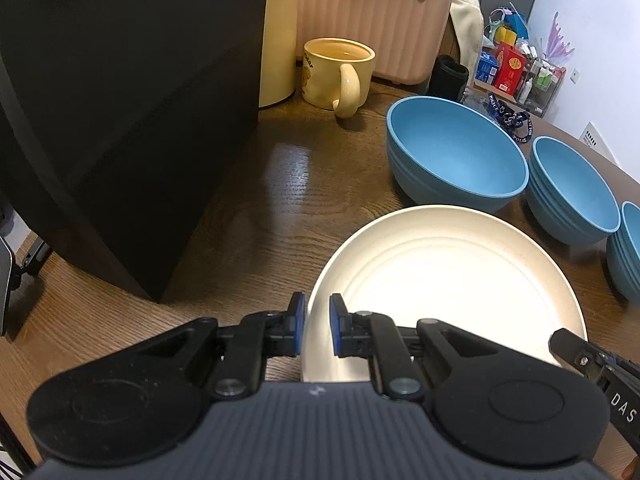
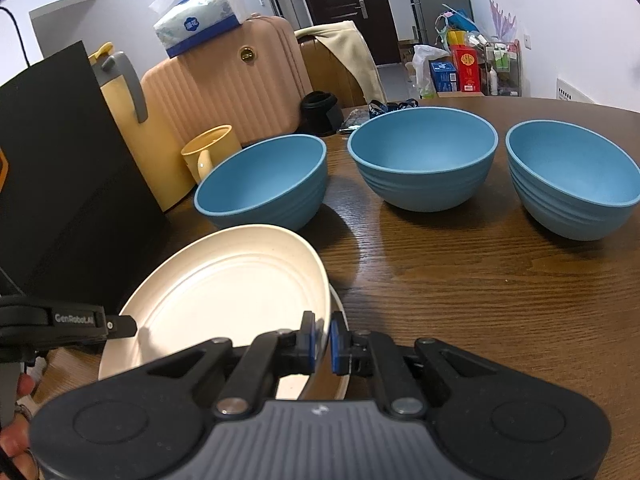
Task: Organize plates and bowls
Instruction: 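Open both tools and release the plate onto the stack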
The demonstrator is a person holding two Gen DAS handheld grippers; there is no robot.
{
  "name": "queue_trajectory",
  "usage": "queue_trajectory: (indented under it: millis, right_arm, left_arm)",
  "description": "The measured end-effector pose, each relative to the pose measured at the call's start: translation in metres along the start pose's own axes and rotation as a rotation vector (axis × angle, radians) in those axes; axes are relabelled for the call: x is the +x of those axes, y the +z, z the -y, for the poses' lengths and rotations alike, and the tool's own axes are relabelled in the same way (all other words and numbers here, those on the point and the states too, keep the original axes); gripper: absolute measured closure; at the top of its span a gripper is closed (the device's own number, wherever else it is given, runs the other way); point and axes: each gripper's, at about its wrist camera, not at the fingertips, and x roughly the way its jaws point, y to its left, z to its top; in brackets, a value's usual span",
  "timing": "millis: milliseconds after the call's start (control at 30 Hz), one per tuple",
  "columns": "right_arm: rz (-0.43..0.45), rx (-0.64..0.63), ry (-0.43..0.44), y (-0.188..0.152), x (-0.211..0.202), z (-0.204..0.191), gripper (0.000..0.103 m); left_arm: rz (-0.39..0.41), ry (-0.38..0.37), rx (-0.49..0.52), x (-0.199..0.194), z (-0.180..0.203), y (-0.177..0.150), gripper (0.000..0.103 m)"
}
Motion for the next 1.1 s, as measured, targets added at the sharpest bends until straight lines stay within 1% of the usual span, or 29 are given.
queue_trajectory:
  millis: [600, 667, 733, 767, 800, 833, 867, 900, 933, 1000, 1033, 1067, 1100]
  right_arm:
    - [0.008, -0.024, -0.025, -0.003, 0.003, -0.005, 0.096]
    - [0.010, -0.023, -0.022, -0.004, 0.004, -0.004, 0.095]
    - [0.011, -0.016, -0.011, -0.004, 0.003, -0.003, 0.090]
    - [0.013, -0.017, -0.019, -0.004, 0.003, -0.003, 0.085]
    - [0.015, -0.022, -0.029, -0.004, 0.002, -0.003, 0.081]
    - [0.015, -0.023, -0.032, -0.004, 0.002, -0.002, 0.081]
    - [0.016, -0.019, -0.030, -0.004, 0.002, 0.000, 0.078]
    - [0.019, -0.011, -0.029, -0.004, 0.001, 0.002, 0.069]
    - [0.025, -0.007, -0.032, -0.004, 0.000, 0.003, 0.063]
    - [0.040, -0.007, -0.043, -0.004, -0.003, 0.007, 0.037]
    - [0.048, -0.005, -0.047, -0.004, -0.005, 0.009, 0.030]
    - [0.055, -0.001, -0.049, -0.004, -0.007, 0.012, 0.018]
    - [0.064, 0.001, -0.048, -0.005, -0.008, 0.014, 0.012]
  left_arm:
    - [-0.005, 0.005, 0.023, 0.009, 0.003, -0.007, 0.090]
    - [-0.001, -0.007, 0.026, 0.010, 0.002, -0.008, 0.088]
    - [0.005, -0.020, 0.019, 0.010, 0.001, -0.010, 0.084]
    - [0.009, -0.028, 0.020, 0.009, 0.001, -0.010, 0.074]
    - [0.013, -0.035, 0.022, 0.008, 0.001, -0.011, 0.060]
    - [0.019, -0.030, 0.022, 0.007, 0.001, -0.012, 0.052]
    - [0.034, -0.019, 0.021, 0.005, 0.001, -0.013, 0.039]
    - [0.046, -0.014, 0.018, 0.003, -0.001, -0.013, 0.029]
    - [0.057, -0.012, 0.012, 0.001, -0.003, -0.014, 0.025]
    - [0.076, -0.018, -0.007, -0.003, -0.008, -0.015, 0.014]
    - [0.087, -0.024, -0.015, -0.005, -0.011, -0.016, 0.011]
    - [0.101, -0.030, -0.021, -0.007, -0.013, -0.018, 0.004]
    - [0.122, -0.031, -0.027, -0.010, -0.015, -0.021, 0.000]
